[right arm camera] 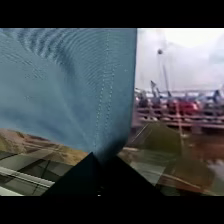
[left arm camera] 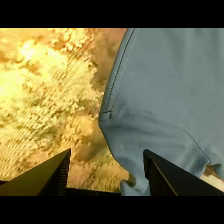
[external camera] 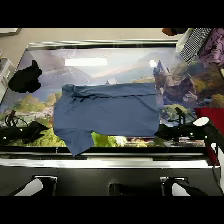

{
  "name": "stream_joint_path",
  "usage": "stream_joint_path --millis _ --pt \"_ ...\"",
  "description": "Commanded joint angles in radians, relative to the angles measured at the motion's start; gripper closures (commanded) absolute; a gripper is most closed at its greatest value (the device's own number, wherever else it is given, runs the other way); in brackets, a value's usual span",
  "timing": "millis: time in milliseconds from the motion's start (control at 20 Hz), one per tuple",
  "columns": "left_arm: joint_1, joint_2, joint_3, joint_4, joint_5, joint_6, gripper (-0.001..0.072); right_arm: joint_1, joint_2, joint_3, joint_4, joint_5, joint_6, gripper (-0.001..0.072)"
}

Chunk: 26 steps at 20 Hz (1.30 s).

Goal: Fold the clothes and pants, and hang the long-sleeved shirts on hangers.

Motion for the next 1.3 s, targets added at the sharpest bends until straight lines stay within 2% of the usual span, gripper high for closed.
stream_joint_path --millis 0,500,650,700,750,850,1150,1250 --pt "-0.008 -0.035 -0.059 -0.075 0.06 0.098 0.0174 0.0 0.035 0.001 0.01 0.034 0.004 0.0685" --pt "-0.143 -0.126 -0.059 -0.118 0.198 0.081 0.0178 0.0 0.045 0.001 0.015 0.06 0.0 0.0685" --pt "-0.184 -0.136 -0.059 -0.134 0.253 0.063 0.0217 0.0 0.079 0.001 0.013 0.057 0.0 0.0686" --pt "-0.194 -0.141 -0.059 -0.135 0.259 0.063 0.0286 0.0 0.089 0.001 0.013 0.055 0.0 0.0686" --pt "-0.201 -0.145 -0.059 -0.135 0.259 0.063 0.0434 0.0 0.098 0.001 0.013 0.056 0.0 0.0686" --pt "-0.204 -0.143 -0.056 -0.149 0.253 0.064 0.0681 0.0 0.11 0.001 0.013 0.06 0.005 0.0686" --pt "-0.212 -0.088 0.059 -0.186 0.129 0.067 0.0694 0.01 0.135 0.062 0.108 0.051 -0.039 0.0687" --pt "-0.238 -0.027 0.147 -0.186 0.109 0.05 0.0695 0.071 0.135 0.149 0.079 0.012 -0.038 0.0688"
